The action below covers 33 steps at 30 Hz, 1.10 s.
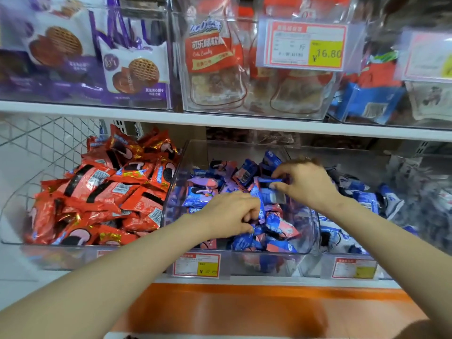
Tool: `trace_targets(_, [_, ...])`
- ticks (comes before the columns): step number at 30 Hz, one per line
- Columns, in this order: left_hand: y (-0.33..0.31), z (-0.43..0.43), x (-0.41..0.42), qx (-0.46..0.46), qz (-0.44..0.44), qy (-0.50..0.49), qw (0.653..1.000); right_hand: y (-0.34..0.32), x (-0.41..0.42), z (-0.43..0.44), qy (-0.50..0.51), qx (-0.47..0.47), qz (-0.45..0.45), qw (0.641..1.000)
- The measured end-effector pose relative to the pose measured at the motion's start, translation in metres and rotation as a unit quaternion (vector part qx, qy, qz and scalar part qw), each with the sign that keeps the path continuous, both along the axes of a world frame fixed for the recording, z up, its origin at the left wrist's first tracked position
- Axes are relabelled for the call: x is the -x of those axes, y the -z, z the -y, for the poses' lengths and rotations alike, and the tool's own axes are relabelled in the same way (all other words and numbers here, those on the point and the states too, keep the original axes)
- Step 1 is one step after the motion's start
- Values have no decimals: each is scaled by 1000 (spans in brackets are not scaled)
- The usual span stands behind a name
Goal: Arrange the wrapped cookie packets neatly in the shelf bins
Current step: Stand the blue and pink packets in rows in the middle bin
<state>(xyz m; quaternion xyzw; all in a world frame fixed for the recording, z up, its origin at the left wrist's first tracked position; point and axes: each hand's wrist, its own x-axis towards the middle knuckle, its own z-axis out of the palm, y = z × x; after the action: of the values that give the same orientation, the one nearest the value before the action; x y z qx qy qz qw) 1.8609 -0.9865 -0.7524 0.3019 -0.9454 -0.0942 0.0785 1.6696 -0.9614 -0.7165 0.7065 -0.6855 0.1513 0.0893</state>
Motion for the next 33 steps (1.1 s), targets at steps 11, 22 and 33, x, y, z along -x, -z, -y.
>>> trace_targets(11, [11,-2,22,-17,160,-137,977,4,10,-8,-92,-12,43,995])
trace_targets(22, [-16,33,-32,-321,-41,-150,934,8,-12,-13,-247,-56,17,967])
trace_targets(33, [-30,21,-37,-498,-301,-101,807,4,-44,-13,-127,-106,336,927])
